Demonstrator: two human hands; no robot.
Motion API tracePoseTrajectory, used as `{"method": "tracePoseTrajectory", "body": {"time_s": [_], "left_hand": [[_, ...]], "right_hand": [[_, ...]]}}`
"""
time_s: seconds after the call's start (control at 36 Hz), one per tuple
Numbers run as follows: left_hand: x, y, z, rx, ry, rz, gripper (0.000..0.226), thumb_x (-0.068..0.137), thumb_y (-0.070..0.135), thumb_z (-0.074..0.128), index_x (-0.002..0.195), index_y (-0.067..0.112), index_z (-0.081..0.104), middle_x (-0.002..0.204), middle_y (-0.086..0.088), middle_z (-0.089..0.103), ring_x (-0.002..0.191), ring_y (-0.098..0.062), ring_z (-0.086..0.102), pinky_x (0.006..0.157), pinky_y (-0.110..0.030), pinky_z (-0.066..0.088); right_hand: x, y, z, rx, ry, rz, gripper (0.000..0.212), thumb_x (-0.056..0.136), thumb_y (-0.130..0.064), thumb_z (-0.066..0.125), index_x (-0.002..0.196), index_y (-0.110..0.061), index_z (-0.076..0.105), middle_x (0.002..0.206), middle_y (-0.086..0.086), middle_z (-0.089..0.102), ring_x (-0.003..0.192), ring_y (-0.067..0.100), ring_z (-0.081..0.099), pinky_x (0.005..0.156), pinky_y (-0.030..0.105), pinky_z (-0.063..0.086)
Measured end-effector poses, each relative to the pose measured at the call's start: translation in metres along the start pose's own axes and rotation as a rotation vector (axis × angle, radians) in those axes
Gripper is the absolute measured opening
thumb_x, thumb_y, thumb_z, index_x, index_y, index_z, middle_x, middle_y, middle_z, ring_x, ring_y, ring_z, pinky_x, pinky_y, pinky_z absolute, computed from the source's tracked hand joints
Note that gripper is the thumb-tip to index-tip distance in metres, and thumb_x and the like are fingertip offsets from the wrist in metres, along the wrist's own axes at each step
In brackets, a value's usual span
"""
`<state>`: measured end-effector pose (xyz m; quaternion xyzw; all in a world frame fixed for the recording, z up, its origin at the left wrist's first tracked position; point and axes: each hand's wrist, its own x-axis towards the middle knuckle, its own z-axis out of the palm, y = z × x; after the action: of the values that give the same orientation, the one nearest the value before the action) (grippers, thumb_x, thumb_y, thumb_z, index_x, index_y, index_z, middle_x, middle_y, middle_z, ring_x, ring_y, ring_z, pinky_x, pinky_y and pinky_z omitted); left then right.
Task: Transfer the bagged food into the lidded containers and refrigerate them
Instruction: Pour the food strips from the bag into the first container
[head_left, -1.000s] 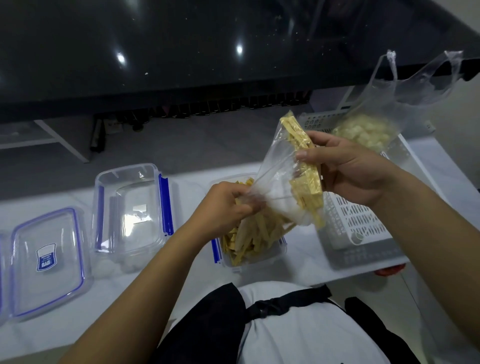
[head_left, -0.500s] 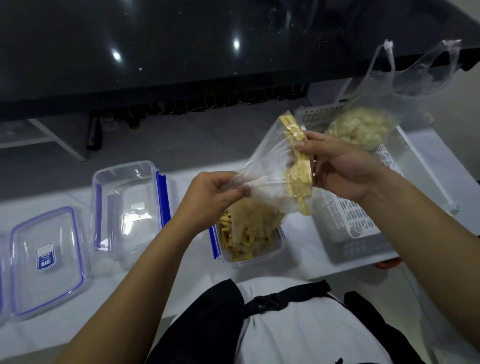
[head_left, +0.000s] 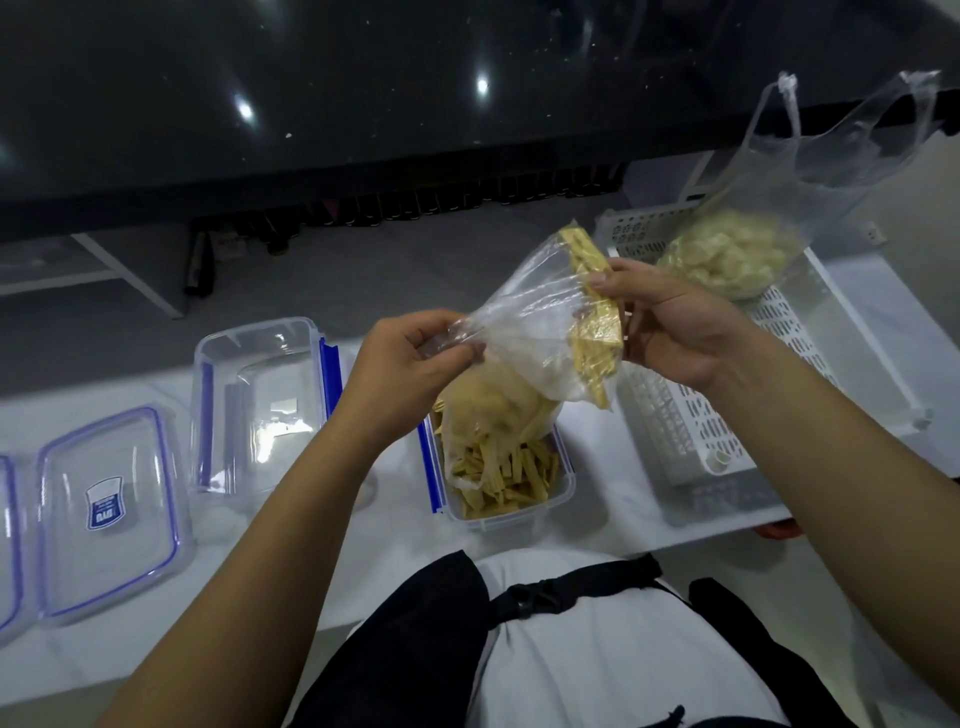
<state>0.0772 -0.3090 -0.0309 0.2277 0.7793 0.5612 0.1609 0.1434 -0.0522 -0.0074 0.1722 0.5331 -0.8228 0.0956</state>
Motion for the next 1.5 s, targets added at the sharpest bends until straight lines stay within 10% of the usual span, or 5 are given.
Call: {"method": "tracePoseTrajectory", "body": {"time_s": [0.86,1.11,1.5], "left_hand": [[0.002,0.006,-0.007,-0.013,0.061,0.114,0.019,0.092,0.015,0.072,0.108,0.026,0.072,0.095,0.010,0.074,0.089,-0.011,0.072,0.078,-0.022,0.059],[-0.002,-0.014,0.004,0.040,-0.064,0.047,0.032,0.090,0.017,0.074,0.104,0.044,0.067,0.095,0.022,0.073,0.088,-0.002,0.069,0.074,-0.011,0.051],[-0.004,-0.013,-0.019,-0.025,0.036,0.130,0.032,0.090,0.016,0.074,0.102,0.046,0.071,0.097,0.013,0.075,0.088,-0.010,0.071,0.076,-0.017,0.055]], "right_hand": [[-0.012,-0.041,0.015,-0.085,-0.009,-0.146,0.041,0.082,-0.017,0.070,0.122,-0.011,0.062,0.090,0.002,0.064,0.080,0.017,0.065,0.077,0.036,0.052],[-0.011,-0.034,0.037,-0.124,0.006,-0.094,0.041,0.077,-0.014,0.072,0.117,-0.011,0.068,0.104,0.016,0.048,0.092,0.030,0.037,0.075,0.039,0.040],[-0.008,-0.048,0.039,-0.124,0.008,-0.111,0.051,0.080,-0.017,0.070,0.129,-0.006,0.062,0.096,0.005,0.065,0.084,0.019,0.063,0.076,0.038,0.058]]}}
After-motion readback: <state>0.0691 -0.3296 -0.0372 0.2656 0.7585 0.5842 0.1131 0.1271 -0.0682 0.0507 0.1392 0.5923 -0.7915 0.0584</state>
